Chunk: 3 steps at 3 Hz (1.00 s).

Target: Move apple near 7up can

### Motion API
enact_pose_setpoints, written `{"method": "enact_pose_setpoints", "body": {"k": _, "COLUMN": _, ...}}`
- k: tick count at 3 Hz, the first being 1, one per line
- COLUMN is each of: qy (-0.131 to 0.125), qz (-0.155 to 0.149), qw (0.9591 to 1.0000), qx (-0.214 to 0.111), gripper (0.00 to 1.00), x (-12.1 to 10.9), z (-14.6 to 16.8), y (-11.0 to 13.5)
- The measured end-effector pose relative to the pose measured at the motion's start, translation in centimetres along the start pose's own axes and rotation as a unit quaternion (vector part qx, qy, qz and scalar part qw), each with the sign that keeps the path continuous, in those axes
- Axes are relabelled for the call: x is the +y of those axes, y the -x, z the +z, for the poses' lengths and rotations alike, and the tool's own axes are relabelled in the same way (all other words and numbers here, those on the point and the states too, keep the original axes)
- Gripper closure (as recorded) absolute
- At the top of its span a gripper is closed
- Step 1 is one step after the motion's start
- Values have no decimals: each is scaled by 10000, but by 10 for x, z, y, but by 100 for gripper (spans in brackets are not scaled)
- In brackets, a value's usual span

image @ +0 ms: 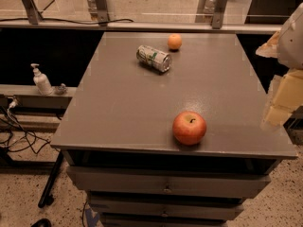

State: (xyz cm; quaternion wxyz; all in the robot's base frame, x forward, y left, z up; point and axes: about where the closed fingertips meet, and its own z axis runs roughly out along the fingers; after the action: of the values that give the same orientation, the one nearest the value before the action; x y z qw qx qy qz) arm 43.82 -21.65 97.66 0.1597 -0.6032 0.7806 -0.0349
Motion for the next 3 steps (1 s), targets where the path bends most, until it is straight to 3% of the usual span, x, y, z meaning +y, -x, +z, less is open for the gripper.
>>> {"method": "enact_pose_setpoints", "body": {"k": 2, "qy": -74, "qz": 54, "qw": 9999, "qx": -117, "gripper": 0, "x": -3, "z": -2, "y": -1}}
{"method": "enact_pose_setpoints", "body": {"k": 3, "qy": -87, "qz": 447, "qw": 9975, "qx": -546, "gripper": 0, "x": 1, "z": 14, "y": -8}}
